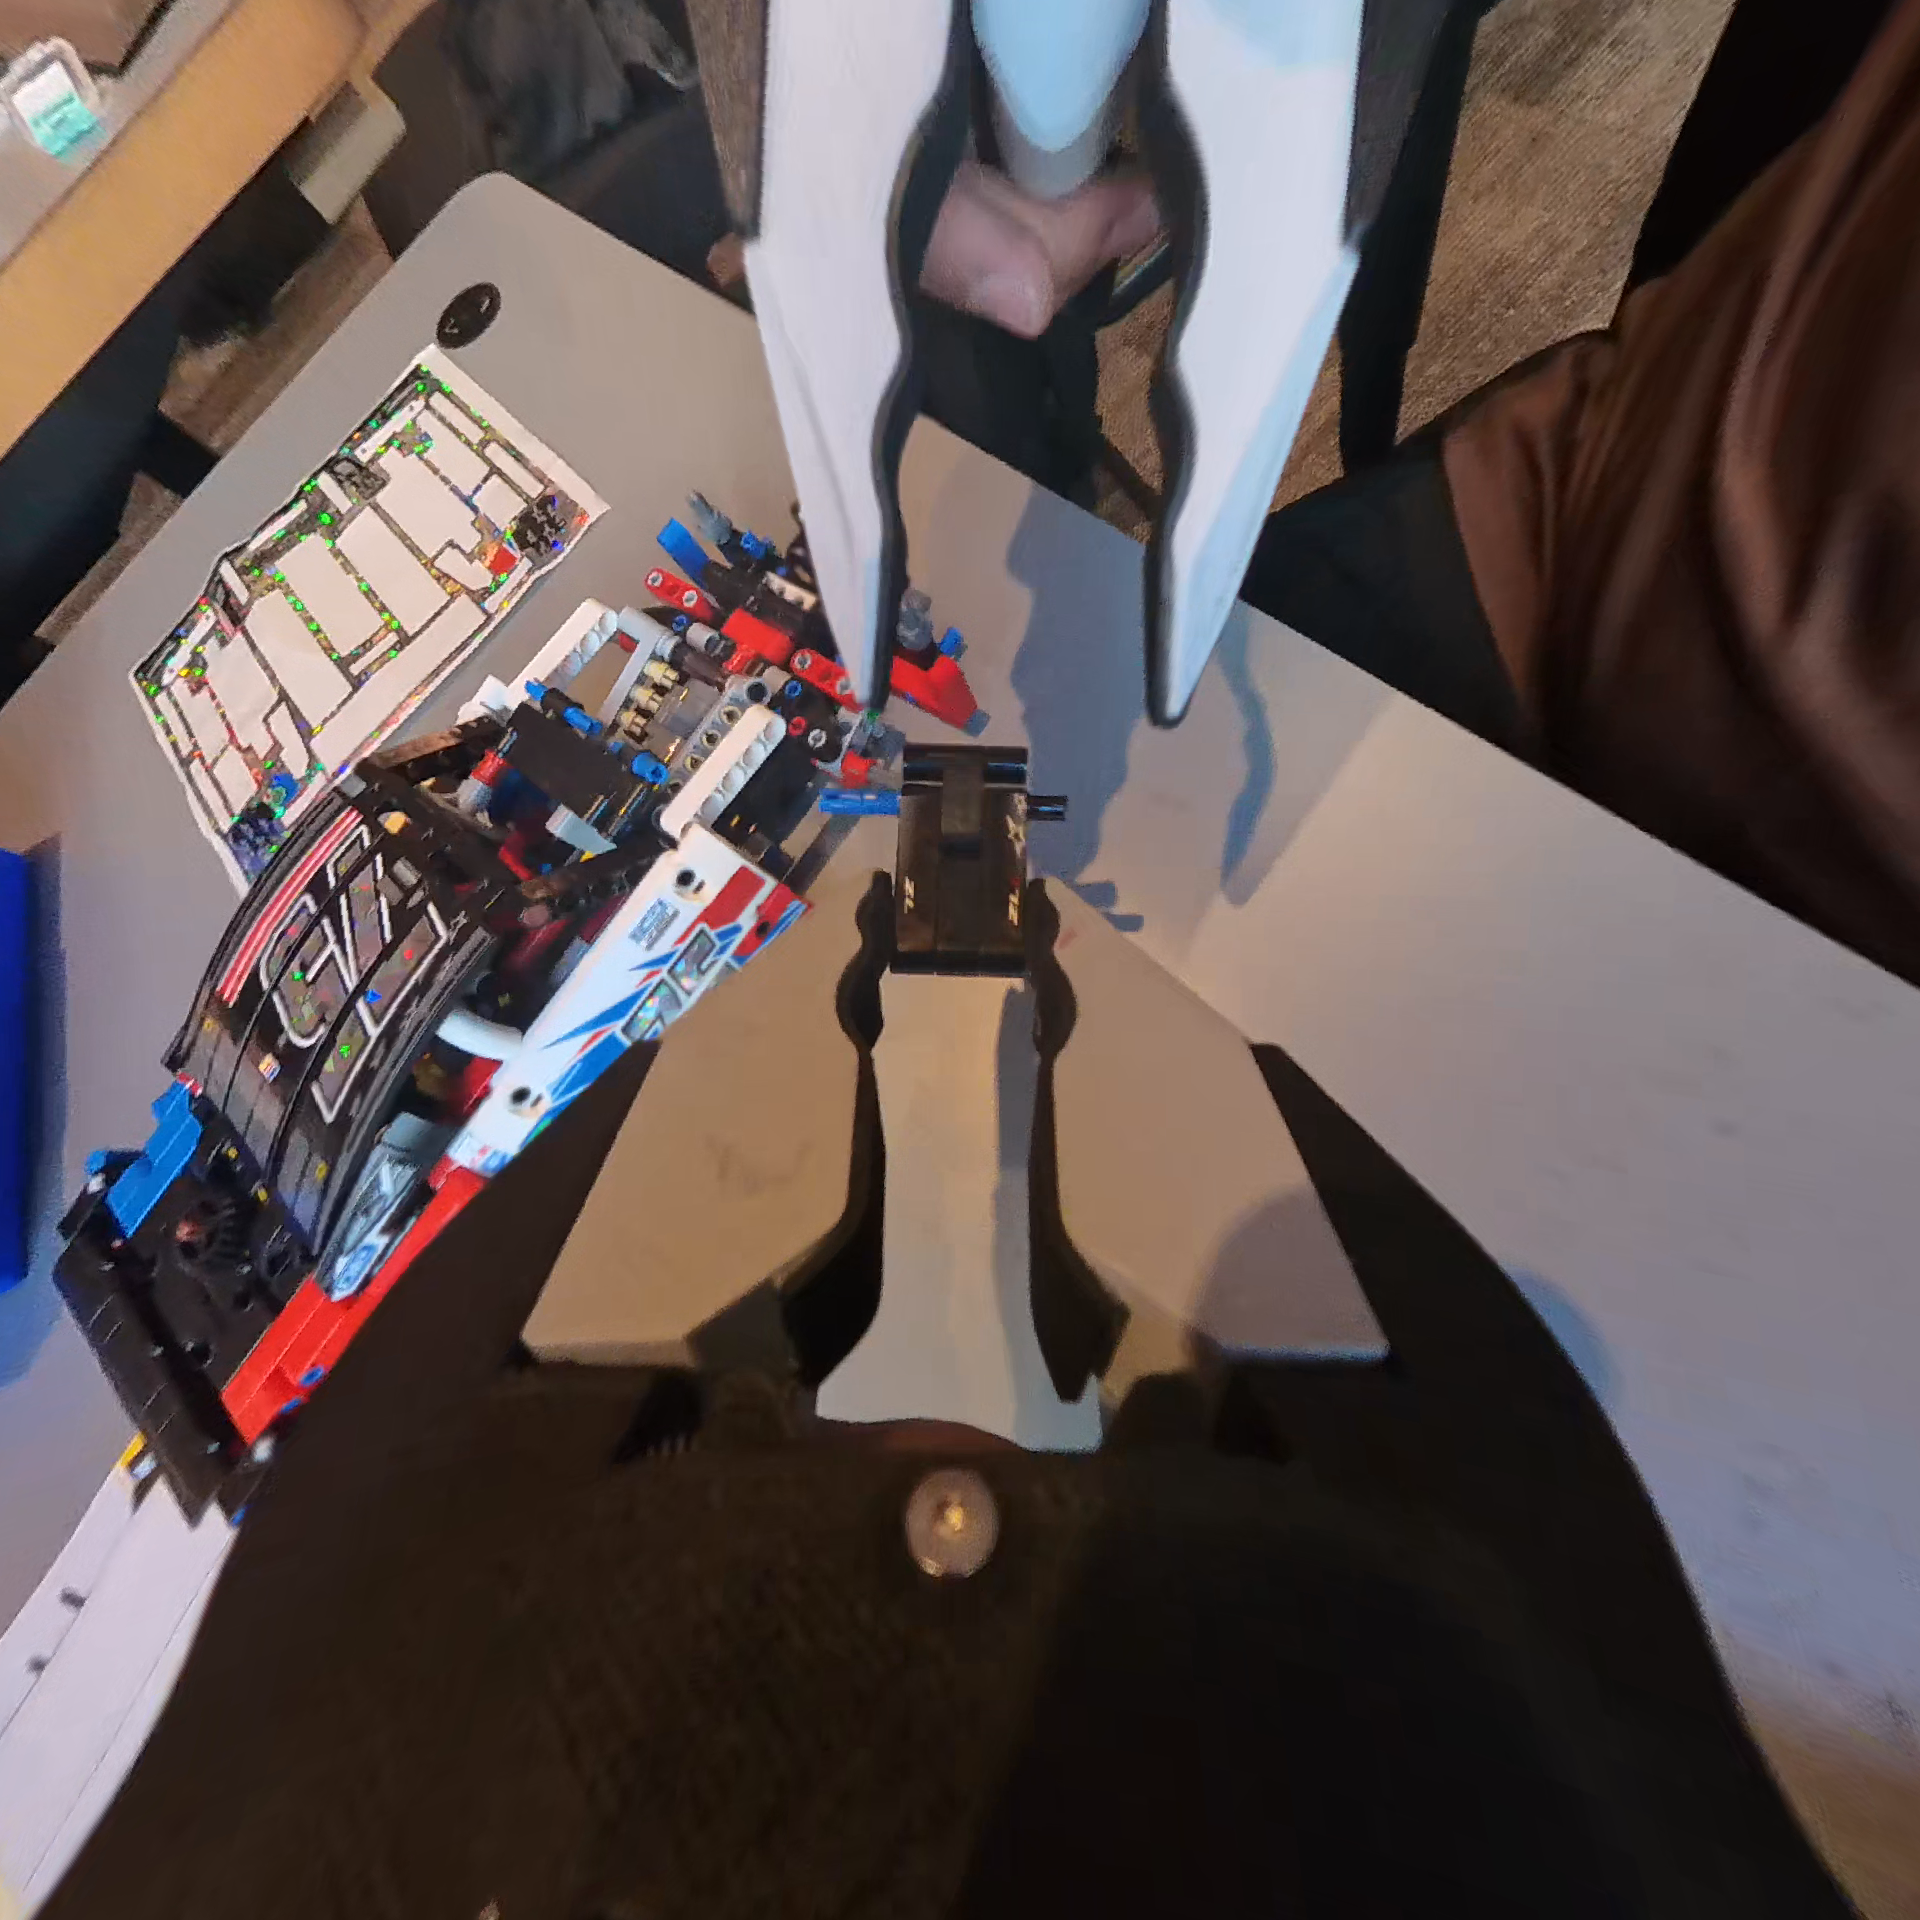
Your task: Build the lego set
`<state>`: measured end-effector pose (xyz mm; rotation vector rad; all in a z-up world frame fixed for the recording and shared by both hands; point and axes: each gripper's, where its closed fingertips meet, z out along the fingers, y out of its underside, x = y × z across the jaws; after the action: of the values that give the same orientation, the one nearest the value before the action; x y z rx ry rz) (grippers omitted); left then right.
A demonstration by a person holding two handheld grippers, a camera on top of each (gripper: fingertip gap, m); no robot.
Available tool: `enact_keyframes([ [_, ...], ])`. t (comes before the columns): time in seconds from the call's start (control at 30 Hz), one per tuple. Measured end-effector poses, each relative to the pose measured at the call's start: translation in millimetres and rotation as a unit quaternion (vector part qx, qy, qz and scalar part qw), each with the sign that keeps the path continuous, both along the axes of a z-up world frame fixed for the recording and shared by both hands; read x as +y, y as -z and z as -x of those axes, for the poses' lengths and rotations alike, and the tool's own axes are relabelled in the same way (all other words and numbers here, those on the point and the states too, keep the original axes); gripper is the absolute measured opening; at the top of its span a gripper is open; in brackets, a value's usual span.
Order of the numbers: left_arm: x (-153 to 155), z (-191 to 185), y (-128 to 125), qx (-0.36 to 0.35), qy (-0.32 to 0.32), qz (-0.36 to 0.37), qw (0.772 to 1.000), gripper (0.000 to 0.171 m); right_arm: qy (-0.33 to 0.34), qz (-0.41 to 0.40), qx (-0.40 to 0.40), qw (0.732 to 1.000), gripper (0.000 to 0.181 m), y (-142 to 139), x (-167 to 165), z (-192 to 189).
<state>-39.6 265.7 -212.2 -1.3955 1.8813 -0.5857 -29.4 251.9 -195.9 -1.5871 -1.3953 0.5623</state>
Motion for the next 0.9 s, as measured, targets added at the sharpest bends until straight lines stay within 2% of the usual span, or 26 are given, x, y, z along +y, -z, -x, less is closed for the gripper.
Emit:
enact_keyframes([
  [0.17,-2,-1,6,-0.001,0.011,0.008,1.0,0.022,0.011,-0.004,-0.021,1.0,0.039,10,5,-1],
  [0.27,-5,-3,0,-0.019,0.017,0.017,1.0,0.022,0.01,-0.018,-0.034,0.999,0.031,15,6,0],
  [0.5,-10,-2,-4,-0.037,0.029,0.018,0.999,0.022,0.01,-0.026,-0.045,0.999,0.03,20,6,-2],
  [0.7,-11,-6,-4,-0.043,0.029,0.027,0.998,0.022,0.018,-0.033,-0.03,0.999,0.025,16,4,-5],
  [0.9,-7,-13,-1,-0.049,0.011,0.033,0.998,0.023,0.042,-0.002,0.003,0.999,0.025,17,5,-13],
])
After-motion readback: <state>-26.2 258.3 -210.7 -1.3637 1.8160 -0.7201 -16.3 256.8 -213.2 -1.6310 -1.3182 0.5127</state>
